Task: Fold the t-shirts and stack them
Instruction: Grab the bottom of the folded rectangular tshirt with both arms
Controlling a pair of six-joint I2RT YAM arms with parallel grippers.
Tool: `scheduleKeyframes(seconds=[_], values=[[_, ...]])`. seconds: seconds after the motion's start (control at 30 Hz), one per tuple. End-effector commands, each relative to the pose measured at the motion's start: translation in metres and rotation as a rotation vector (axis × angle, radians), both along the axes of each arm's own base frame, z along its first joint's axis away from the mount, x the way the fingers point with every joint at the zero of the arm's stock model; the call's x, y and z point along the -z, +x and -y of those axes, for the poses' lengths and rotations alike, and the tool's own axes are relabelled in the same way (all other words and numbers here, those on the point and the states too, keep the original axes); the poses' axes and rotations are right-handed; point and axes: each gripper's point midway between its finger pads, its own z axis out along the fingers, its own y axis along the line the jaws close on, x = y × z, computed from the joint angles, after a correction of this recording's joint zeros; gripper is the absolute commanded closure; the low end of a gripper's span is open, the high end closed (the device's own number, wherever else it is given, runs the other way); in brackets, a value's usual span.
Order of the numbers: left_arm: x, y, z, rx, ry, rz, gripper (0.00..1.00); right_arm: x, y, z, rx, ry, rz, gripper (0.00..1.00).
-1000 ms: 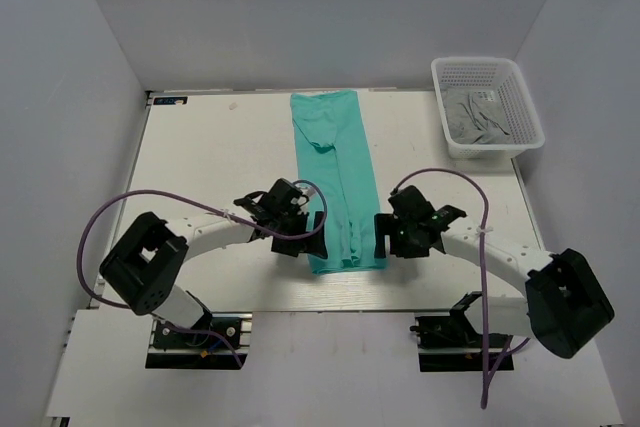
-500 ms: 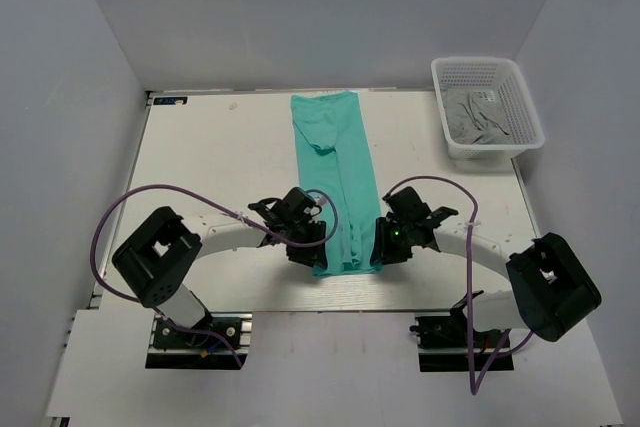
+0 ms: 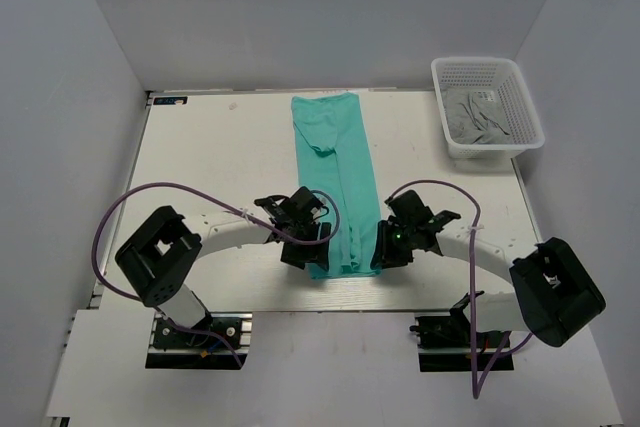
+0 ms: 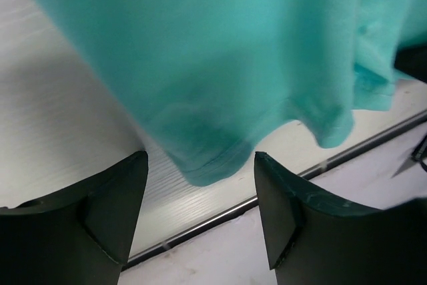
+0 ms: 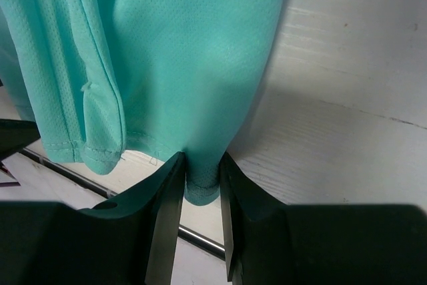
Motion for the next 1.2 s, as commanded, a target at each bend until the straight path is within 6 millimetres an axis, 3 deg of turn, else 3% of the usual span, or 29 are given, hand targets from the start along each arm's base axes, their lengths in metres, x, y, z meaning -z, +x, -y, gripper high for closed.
scheduleKeyframes(seconds=[0.0,0.23,0.4,0.53,0.63,0.67,0.77,0.9,1.03,1.17], values=[[0.022,-0.014,-0.052,-0.025,0.252,-0.041,0.24,0.006,-0.013,0.013,0.013,-0.046,-0.039,0.66],[0.026,-0.026,-0.041,0.011,0.230,-0.073,0.26,0.007,-0.011,0.014,0.013,-0.051,-0.023,0.66],[0.034,-0.032,-0.036,0.022,0.244,-0.076,0.38,0.006,-0.009,0.010,0.013,-0.029,-0.016,0.66],[0.043,-0.036,-0.034,0.010,0.262,-0.096,0.60,0.008,-0.012,0.008,0.015,-0.014,-0.019,0.68],[0.044,-0.032,-0.031,-0.008,0.268,-0.077,0.92,0.007,-0.013,0.009,0.013,-0.007,-0.007,0.75],[0.041,-0.022,-0.028,-0.029,0.274,-0.038,1.00,0.003,-0.012,0.008,0.004,0.001,0.011,0.80],[0.032,-0.015,-0.026,-0.056,0.283,-0.018,1.00,-0.003,-0.011,0.008,-0.019,0.011,0.039,0.86],[0.017,-0.038,-0.034,-0.021,0.259,-0.057,1.00,-0.016,-0.022,0.000,-0.082,0.081,0.037,0.92],[0.001,-0.062,-0.037,0.012,0.210,-0.111,1.00,-0.015,-0.051,-0.002,-0.151,0.124,-0.029,0.94],[-0.011,-0.041,-0.027,-0.013,0.175,-0.007,1.00,-0.022,-0.041,-0.004,-0.128,0.115,0.005,0.94]])
